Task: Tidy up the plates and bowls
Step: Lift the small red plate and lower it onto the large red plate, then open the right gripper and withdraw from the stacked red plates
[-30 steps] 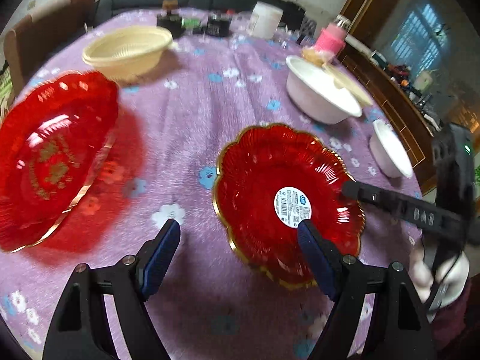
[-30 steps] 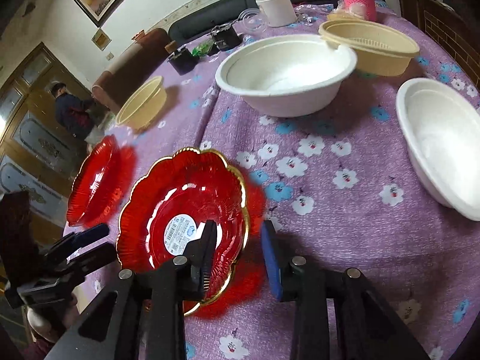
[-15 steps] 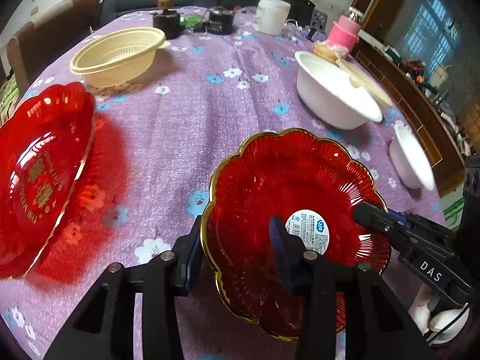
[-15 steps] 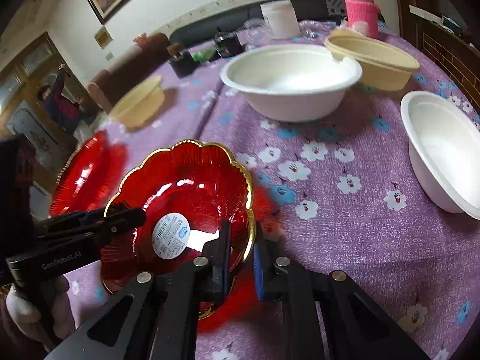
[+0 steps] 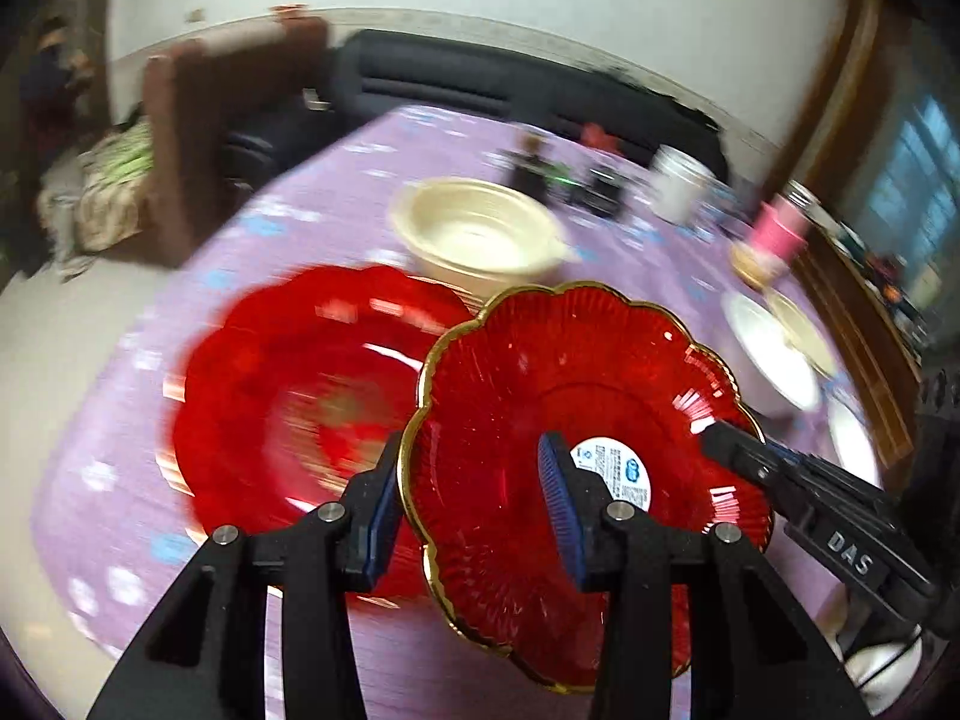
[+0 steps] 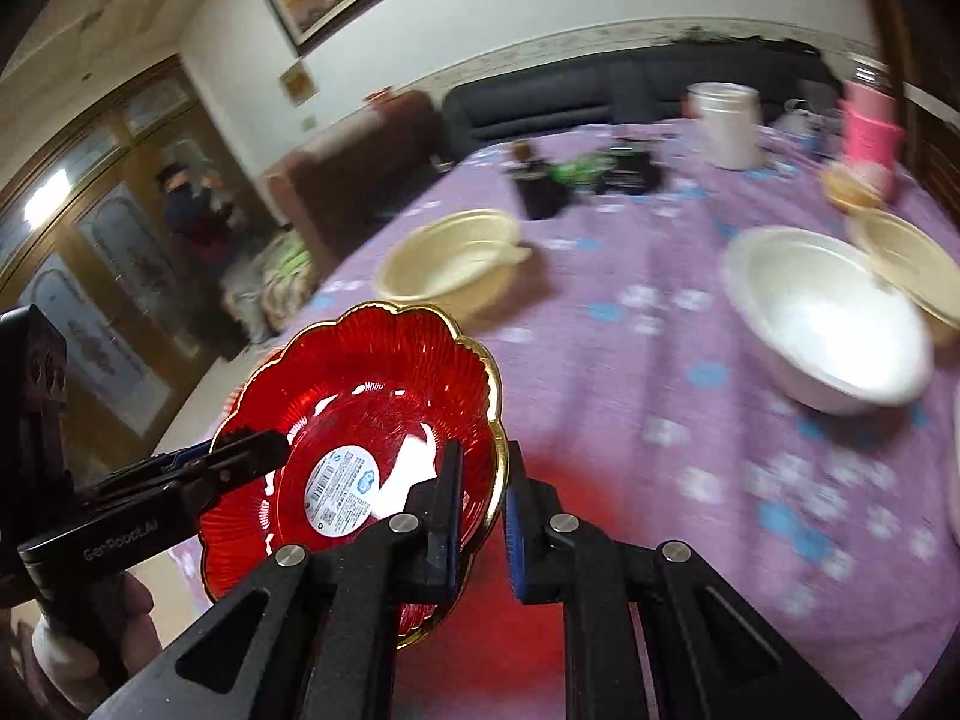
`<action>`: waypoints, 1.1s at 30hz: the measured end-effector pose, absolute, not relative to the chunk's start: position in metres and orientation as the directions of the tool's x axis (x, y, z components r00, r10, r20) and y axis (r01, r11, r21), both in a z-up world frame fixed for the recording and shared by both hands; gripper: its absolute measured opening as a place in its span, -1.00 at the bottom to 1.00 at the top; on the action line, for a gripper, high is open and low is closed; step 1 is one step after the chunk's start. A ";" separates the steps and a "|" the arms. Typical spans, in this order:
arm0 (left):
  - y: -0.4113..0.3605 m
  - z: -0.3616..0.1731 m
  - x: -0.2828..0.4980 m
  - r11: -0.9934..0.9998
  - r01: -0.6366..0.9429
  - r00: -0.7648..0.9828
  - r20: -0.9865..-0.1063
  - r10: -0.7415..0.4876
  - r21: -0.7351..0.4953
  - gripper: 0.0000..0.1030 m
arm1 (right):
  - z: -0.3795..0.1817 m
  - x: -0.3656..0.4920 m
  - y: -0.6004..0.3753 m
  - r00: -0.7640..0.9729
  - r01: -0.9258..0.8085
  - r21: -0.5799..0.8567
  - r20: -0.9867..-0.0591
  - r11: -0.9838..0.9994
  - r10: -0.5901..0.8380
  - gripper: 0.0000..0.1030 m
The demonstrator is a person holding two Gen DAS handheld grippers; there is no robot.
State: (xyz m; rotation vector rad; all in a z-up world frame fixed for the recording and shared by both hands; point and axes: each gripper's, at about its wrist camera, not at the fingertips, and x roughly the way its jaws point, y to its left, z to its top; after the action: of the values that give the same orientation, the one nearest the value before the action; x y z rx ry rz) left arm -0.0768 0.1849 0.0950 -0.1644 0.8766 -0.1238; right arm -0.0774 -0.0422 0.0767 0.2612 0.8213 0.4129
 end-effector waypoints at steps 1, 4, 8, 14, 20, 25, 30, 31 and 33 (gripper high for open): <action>0.200 0.093 -0.071 0.983 0.005 0.636 -0.759 -0.144 -0.183 -0.20 | 0.077 -0.070 -0.030 0.598 -0.266 0.385 -0.653 0.884 0.465 -0.73; 0.233 0.078 -0.052 0.980 -0.069 0.609 -0.786 -0.107 -0.186 -0.20 | 0.073 -0.045 0.011 0.564 -0.299 0.383 -0.667 0.874 0.486 -0.73; 0.260 0.052 -0.031 0.973 -0.128 0.557 -0.825 -0.091 -0.194 -0.20 | 0.059 -0.020 0.051 0.528 -0.315 0.359 -0.703 0.879 0.476 -0.73; 0.265 0.044 -0.023 0.979 -0.131 0.569 -0.820 -0.056 -0.158 -0.10 | 0.033 0.005 0.069 0.498 -0.299 0.349 -0.736 0.888 0.458 -0.72; 0.270 0.045 -0.024 0.972 -0.118 0.578 -0.810 -0.098 -0.202 0.09 | 0.031 0.004 0.080 0.539 -0.323 0.276 -0.733 0.905 0.416 -0.62; 0.262 0.049 -0.028 0.985 -0.113 0.580 -0.814 -0.039 -0.128 0.14 | 0.030 -0.006 0.094 0.606 -0.363 0.144 -0.714 0.921 0.351 -0.48; 0.239 0.064 -0.037 0.975 -0.169 0.644 -0.732 0.221 0.145 0.14 | 0.030 -0.016 0.108 0.666 -0.370 0.018 -0.692 0.929 0.279 -0.37; 0.237 0.068 -0.039 0.973 -0.175 0.654 -0.721 0.230 0.151 0.14 | 0.030 -0.018 0.110 0.675 -0.370 0.002 -0.686 0.929 0.270 -0.36; 0.237 0.077 -0.045 0.982 -0.157 0.670 -0.718 0.187 0.109 0.15 | 0.031 -0.020 0.105 0.694 -0.356 0.001 -0.669 0.934 0.266 -0.36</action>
State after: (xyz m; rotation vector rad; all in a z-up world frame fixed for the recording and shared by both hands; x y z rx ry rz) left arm -0.0446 0.2373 0.0774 0.0388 0.8134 0.1937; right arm -0.0203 0.1052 0.0314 -0.1325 0.7245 0.3483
